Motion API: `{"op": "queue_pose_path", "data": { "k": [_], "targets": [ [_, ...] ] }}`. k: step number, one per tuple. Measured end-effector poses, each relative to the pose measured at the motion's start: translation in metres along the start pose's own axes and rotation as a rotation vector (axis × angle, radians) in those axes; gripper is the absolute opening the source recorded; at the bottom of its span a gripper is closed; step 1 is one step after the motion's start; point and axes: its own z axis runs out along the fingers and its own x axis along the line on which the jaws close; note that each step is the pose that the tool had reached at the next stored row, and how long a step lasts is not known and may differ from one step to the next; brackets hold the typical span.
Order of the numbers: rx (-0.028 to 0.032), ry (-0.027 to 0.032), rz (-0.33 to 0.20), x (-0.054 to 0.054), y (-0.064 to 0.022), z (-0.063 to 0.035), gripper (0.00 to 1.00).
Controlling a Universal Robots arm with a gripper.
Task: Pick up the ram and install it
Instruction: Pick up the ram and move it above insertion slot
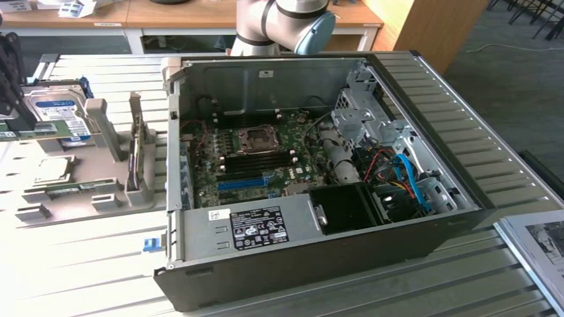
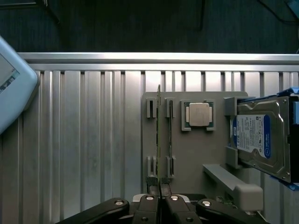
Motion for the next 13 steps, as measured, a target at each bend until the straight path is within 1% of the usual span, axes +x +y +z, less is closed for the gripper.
{"op": "queue_pose_path", "data": {
  "k": [3,9,13],
  "targets": [
    [-0.0001,0.0001,0.0,0.0,0.0001,-0.0024,0.12],
    [0.0,0.0,0.0,0.0,0.0001,-0.0026,0.12],
    [0.0,0.0,0.0,-0.0001,-0.0028,-0.0027,0.12]
  ]
}}
